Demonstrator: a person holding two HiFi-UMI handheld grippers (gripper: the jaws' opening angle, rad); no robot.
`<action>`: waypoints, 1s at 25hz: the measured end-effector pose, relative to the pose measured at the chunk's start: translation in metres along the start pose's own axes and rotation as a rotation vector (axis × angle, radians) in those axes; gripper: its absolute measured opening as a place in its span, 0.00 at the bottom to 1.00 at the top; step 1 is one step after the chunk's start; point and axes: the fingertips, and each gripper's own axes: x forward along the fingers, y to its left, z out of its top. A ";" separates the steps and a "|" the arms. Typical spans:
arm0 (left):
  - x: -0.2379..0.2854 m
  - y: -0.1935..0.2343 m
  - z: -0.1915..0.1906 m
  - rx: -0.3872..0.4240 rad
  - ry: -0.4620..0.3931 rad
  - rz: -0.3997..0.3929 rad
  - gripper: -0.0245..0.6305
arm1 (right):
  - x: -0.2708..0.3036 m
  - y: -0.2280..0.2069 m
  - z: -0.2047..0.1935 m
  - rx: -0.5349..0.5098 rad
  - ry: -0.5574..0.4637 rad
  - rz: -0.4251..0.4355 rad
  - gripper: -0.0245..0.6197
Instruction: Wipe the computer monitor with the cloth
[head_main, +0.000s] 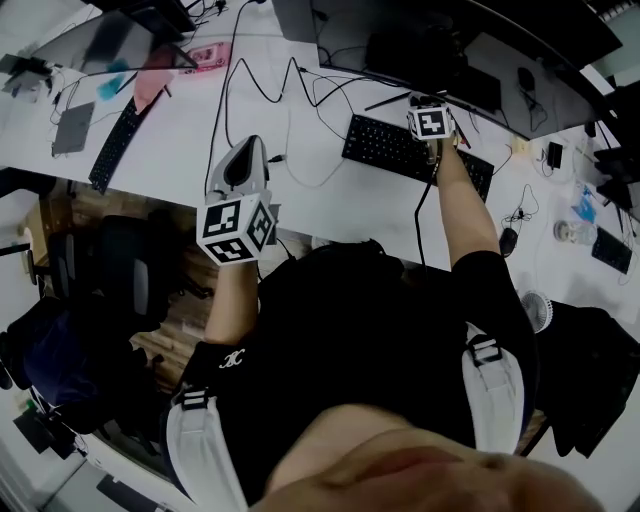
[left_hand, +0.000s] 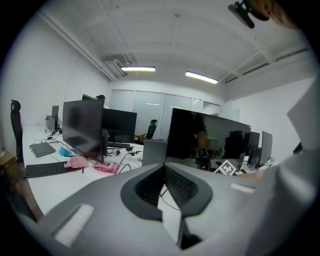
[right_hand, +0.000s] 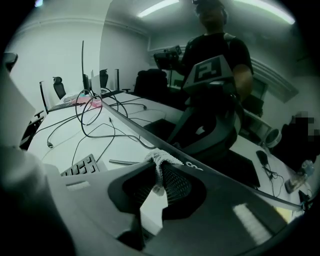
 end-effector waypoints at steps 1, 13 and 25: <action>-0.003 0.006 0.001 -0.002 -0.002 0.008 0.12 | 0.004 0.007 0.004 -0.006 -0.002 0.006 0.10; -0.042 0.081 0.000 -0.014 -0.012 0.119 0.12 | 0.039 0.092 0.060 0.021 -0.056 0.042 0.10; -0.061 0.127 0.002 -0.045 -0.037 0.191 0.12 | 0.064 0.166 0.104 0.145 -0.081 0.091 0.10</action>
